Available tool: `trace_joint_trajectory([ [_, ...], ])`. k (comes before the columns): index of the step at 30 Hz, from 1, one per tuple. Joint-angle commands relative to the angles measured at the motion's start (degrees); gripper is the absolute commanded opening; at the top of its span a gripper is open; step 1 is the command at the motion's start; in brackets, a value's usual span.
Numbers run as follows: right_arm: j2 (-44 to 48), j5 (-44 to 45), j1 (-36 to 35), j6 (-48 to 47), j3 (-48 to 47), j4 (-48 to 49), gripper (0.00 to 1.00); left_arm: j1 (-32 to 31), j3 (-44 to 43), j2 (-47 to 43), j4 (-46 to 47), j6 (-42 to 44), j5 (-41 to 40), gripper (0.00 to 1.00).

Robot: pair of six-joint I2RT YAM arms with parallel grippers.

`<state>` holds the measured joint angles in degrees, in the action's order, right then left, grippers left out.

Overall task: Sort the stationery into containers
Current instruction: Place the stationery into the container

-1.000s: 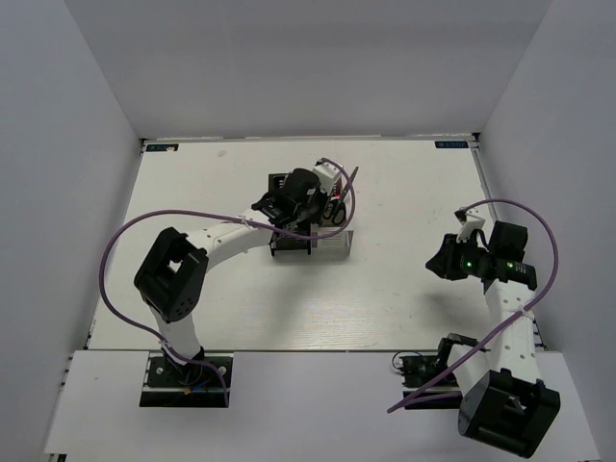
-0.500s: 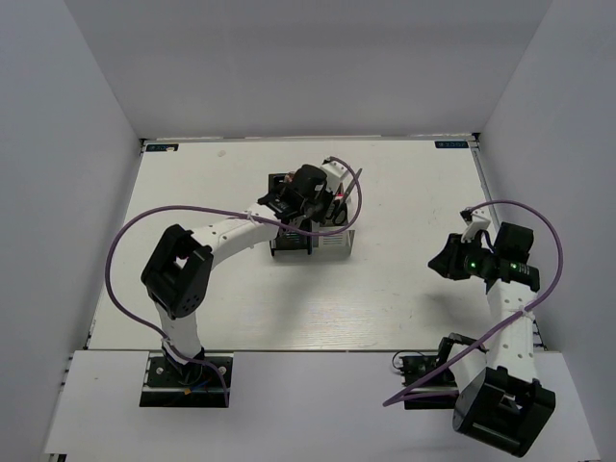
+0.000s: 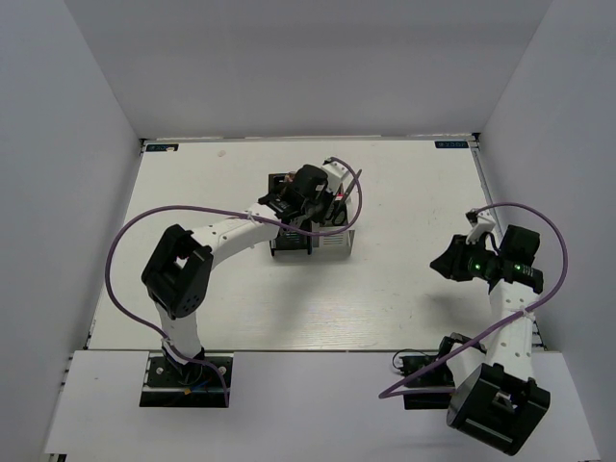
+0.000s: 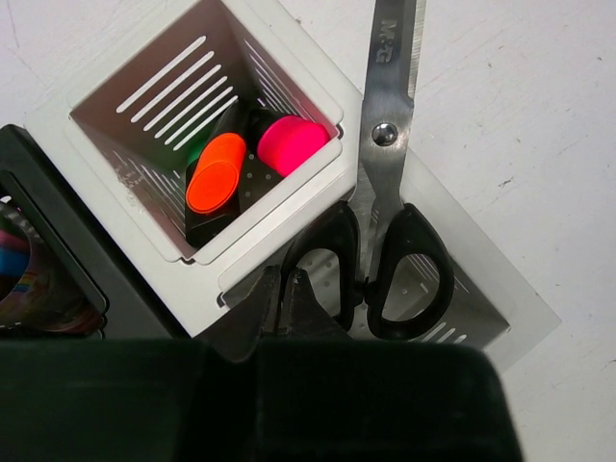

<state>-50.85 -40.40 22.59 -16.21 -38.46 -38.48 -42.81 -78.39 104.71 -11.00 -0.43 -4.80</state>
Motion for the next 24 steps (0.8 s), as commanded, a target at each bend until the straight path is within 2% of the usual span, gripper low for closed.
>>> trace_joint_trajectory([
  [1, 0.7, -2.1, 0.8, -1.3, 0.3, -0.9, 0.28, -0.6, -2.8, 0.5, -0.5, -0.1, 0.1, 0.03],
  [7, 0.8, -2.7, 1.8, -1.4, 0.5, -0.8, 0.28, -0.8, -3.9, 1.1, -1.9, -0.4, 0.3, 0.04],
  [10, 0.7, -2.9, 2.4, -1.2, 0.4, -1.0, 0.28, -0.8, -3.4, 1.0, -1.9, -0.7, 0.3, 0.11],
  [14, 0.7, -3.7, 2.9, -1.2, 0.5, -1.2, 0.28, -0.7, -2.2, 0.5, -1.7, -0.8, 0.0, 0.27],
  [17, 0.6, -4.2, 3.3, -1.3, 0.5, -1.2, 0.28, -0.8, -1.6, 0.2, -1.3, -1.0, -0.2, 0.3],
  [23, 0.2, -5.0, 4.2, -1.5, 0.4, -1.3, 0.28, -0.7, -1.5, -0.1, -1.5, -1.1, -0.5, 0.3],
  [24, 0.1, -5.1, 4.3, -1.4, 0.5, -1.3, 0.28, -0.8, -1.5, 0.0, -1.6, -1.1, -0.4, 0.27],
])
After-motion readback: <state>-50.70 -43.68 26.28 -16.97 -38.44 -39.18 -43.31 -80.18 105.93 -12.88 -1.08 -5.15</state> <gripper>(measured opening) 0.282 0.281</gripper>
